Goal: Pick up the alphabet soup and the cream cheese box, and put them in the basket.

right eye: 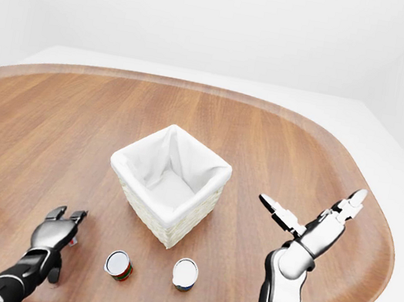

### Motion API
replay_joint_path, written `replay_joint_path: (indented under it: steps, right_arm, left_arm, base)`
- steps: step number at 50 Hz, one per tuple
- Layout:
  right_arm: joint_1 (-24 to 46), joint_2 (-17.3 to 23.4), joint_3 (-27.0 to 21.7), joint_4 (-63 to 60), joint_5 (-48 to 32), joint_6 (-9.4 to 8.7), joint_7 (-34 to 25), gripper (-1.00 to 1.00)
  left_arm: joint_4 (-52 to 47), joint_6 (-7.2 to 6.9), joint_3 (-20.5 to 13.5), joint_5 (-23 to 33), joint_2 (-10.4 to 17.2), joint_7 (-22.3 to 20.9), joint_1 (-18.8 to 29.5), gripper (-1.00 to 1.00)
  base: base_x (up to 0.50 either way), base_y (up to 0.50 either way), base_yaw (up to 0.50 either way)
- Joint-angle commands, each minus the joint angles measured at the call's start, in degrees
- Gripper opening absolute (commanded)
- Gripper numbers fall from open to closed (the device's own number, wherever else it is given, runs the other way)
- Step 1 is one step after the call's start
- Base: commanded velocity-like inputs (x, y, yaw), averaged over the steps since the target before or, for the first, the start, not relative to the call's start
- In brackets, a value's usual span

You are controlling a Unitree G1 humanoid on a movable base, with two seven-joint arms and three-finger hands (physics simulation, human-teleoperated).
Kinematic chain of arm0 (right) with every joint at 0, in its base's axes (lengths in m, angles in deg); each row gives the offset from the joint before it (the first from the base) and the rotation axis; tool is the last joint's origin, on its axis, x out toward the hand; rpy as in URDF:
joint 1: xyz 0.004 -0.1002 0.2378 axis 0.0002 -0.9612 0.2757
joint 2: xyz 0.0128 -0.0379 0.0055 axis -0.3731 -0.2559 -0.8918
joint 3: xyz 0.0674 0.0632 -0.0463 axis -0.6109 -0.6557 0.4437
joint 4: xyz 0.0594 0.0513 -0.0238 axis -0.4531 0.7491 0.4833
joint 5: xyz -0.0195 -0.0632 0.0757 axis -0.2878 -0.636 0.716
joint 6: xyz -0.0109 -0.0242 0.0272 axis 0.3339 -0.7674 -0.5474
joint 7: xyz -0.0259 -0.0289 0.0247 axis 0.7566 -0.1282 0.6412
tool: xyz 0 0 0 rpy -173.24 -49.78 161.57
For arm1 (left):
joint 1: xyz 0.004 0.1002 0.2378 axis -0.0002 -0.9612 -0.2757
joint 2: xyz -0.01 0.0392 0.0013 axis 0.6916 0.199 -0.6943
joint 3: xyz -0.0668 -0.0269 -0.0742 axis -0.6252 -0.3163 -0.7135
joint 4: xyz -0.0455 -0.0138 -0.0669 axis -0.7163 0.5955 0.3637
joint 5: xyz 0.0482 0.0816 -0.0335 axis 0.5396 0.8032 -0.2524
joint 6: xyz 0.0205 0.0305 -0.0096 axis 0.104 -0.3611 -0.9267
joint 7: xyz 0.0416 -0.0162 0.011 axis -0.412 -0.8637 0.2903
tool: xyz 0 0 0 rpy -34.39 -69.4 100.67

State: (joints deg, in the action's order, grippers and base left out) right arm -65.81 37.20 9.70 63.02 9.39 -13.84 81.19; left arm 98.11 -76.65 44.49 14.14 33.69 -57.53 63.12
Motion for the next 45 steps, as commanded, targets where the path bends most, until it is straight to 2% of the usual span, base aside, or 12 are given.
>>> replay_joint_path:
  steps: [1,2,19,25,31,34,40,43,45]
  right_arm:
    - [0.1,0.1,0.0,0.2,0.0,0.0,0.0,1.0]
    - [0.1,0.1,0.0,0.5,-0.1,0.0,0.0,1.0]
    - [0.2,0.1,0.1,0.5,0.0,0.0,0.0,1.0]
    - [0.0,0.0,0.0,-0.4,0.1,0.0,0.0,1.0]
    - [0.1,0.1,0.0,0.1,0.1,0.0,0.0,1.0]
    - [0.0,0.1,0.0,0.1,0.0,0.0,0.0,1.0]
    - [0.0,0.0,0.1,-0.2,-0.1,0.0,0.0,1.0]
    - [0.0,0.0,0.1,0.2,-0.1,0.0,0.0,1.0]
    - [0.0,0.0,0.0,0.3,-0.1,0.0,0.0,1.0]
  left_arm:
    - [3.2,0.03,1.5,0.1,0.3,0.0,-6.9,-0.33]
    - [3.2,0.03,1.4,-0.1,0.3,0.0,-6.9,-1.0]
    - [2.4,0.03,0.2,-2.2,1.8,0.0,-8.1,-1.0]
    - [-1.8,0.03,-1.1,-4.2,2.9,0.0,-9.4,-1.0]
    - [-15.0,0.03,-4.0,-4.2,3.8,0.0,-14.2,-1.0]
    - [-17.4,-0.29,-5.7,-3.6,3.5,0.0,-15.0,-1.0]
    - [-28.8,-2.48,-9.0,-2.0,2.8,0.0,-19.3,-1.0]
    - [-34.9,-3.07,-10.8,-0.8,2.3,0.0,-21.9,-1.0]
    - [-37.0,-2.82,-12.2,-0.1,1.9,0.0,-22.3,-1.0]
  base:
    - [0.0,0.0,0.0]
    - [0.0,0.0,0.0]
    - [0.0,0.0,0.0]
    - [0.0,0.0,0.0]
    - [0.0,0.0,0.0]
    - [0.0,0.0,0.0]
    - [0.0,0.0,0.0]
    - [0.0,0.0,0.0]
    - [0.0,0.0,0.0]
